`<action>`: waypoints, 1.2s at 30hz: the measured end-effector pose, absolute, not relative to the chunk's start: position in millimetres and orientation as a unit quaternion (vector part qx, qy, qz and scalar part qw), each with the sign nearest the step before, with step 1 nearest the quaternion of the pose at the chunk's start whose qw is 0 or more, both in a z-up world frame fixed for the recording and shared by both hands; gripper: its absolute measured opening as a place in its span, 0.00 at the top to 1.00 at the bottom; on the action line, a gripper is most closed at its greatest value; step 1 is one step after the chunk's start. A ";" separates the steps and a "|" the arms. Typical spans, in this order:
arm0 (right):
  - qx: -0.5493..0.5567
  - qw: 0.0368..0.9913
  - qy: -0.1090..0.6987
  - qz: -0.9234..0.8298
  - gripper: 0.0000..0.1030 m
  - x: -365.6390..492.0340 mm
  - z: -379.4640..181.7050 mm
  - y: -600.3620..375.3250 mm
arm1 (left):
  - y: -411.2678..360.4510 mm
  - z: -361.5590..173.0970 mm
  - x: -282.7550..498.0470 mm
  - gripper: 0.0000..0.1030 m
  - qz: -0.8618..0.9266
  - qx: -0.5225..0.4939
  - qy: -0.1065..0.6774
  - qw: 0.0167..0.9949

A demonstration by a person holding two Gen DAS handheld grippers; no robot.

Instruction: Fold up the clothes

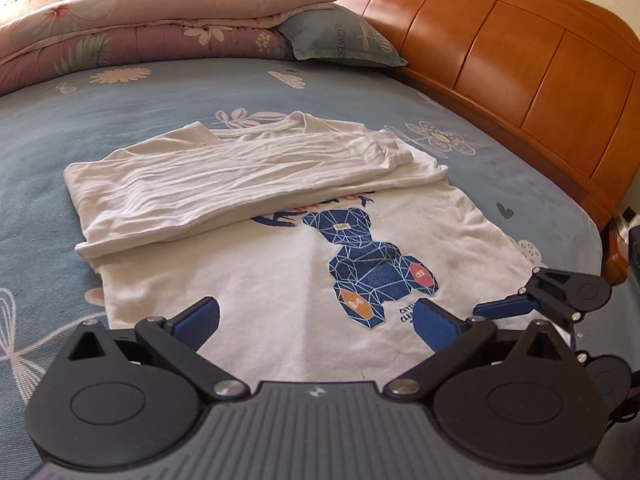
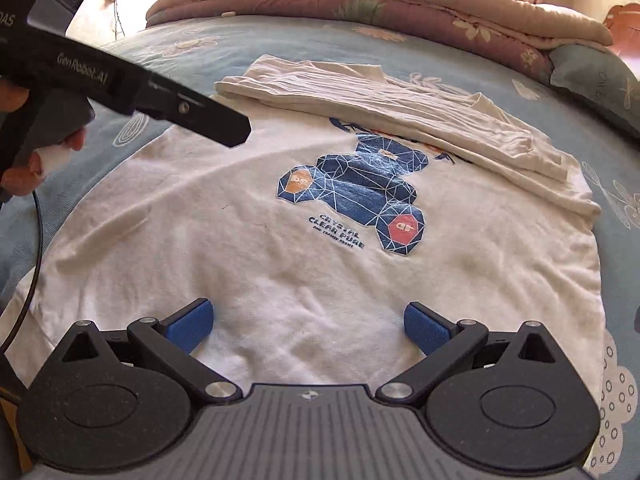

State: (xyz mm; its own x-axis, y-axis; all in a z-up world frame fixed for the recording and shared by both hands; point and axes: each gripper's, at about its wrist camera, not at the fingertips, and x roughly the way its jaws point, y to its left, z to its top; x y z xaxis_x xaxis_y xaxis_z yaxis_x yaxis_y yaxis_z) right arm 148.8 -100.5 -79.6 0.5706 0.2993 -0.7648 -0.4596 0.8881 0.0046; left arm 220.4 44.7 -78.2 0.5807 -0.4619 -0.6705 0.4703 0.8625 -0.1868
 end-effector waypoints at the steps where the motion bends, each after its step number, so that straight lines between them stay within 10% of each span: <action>1: -0.091 0.883 0.410 0.210 0.00 147.0 -76.1 -103.7 | 40.7 -83.2 220.7 0.01 -0.258 0.018 0.383 0.887; 36: -0.021 0.908 0.395 0.138 0.00 126.7 -82.5 -189.8 | 61.9 -88.1 231.5 0.01 -0.266 -0.054 0.395 0.878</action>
State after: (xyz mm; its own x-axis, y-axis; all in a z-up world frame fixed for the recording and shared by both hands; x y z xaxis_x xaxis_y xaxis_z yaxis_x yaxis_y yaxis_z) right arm 126.7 -189.8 -82.5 0.6506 0.2337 -0.7226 -0.2662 0.9613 0.0713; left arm 231.5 61.9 -88.1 0.5465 -0.5102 -0.6641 0.4249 0.8523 -0.3051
